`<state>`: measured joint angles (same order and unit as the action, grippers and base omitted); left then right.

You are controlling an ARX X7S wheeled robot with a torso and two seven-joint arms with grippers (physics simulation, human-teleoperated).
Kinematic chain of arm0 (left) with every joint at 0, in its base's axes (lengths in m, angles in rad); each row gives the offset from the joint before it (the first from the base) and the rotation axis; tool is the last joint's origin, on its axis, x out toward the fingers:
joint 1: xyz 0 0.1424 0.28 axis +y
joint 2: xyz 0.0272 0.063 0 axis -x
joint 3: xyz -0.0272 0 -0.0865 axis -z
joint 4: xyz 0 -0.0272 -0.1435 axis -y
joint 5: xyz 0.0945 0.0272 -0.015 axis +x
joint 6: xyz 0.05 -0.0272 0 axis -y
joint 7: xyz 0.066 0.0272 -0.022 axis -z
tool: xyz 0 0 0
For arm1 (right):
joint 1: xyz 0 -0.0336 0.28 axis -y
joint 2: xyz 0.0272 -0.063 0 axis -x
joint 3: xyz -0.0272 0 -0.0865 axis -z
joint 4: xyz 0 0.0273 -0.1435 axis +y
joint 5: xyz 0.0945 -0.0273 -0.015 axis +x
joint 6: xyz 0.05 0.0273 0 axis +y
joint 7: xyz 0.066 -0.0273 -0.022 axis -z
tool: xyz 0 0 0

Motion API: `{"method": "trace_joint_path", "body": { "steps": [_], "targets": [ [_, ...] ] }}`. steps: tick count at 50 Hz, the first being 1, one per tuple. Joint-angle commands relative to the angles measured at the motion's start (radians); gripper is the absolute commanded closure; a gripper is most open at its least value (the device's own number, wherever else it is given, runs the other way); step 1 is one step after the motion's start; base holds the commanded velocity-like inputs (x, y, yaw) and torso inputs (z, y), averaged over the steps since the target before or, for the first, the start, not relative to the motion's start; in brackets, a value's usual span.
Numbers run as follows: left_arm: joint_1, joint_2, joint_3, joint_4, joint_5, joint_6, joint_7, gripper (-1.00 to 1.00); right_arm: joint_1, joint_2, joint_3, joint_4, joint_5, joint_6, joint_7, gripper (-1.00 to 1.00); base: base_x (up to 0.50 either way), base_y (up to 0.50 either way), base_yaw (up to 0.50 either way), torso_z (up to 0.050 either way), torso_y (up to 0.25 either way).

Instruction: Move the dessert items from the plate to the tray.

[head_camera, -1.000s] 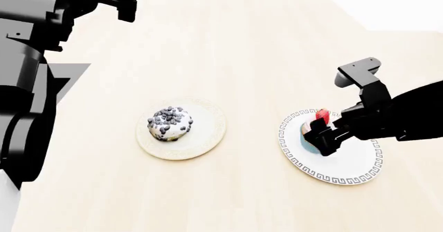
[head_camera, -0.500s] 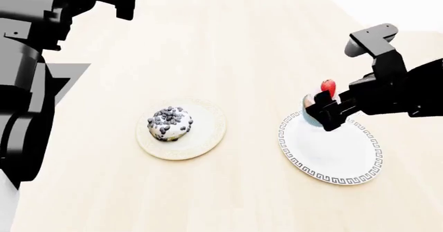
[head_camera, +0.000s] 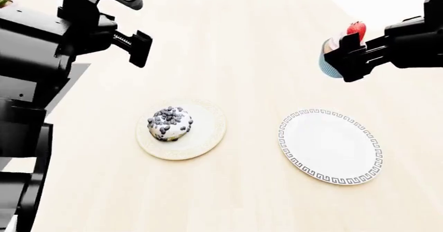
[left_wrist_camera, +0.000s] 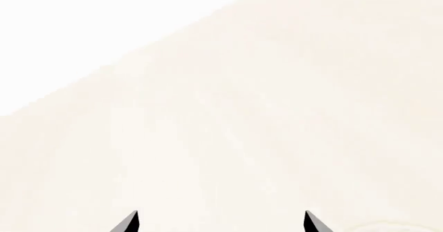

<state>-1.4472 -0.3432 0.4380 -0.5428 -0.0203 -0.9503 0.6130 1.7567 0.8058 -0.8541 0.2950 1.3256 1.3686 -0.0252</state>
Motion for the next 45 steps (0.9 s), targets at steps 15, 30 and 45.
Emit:
{"method": "trace_joint_path", "body": {
  "steps": [15,30,45],
  "targets": [
    [-0.029,0.074,0.223,-0.03,-0.032,-0.376,0.2,-1.0,-0.033,-0.005,-0.037,0.002,-0.051,-0.051,-0.026,1.0,0.0,0.0,0.0,0.0,0.0],
    [0.03,0.071,0.215,0.088,-0.076,-0.466,0.229,-1.0,-0.028,-0.004,-0.038,0.007,-0.053,-0.06,-0.022,1.0,0.0,0.0,0.0,0.0,0.0],
    [0.071,0.068,0.186,0.089,-0.099,-0.441,0.23,-1.0,-0.022,-0.012,-0.051,0.013,-0.068,-0.068,-0.025,1.0,0.0,0.0,0.0,0.0,0.0]
  ]
}}
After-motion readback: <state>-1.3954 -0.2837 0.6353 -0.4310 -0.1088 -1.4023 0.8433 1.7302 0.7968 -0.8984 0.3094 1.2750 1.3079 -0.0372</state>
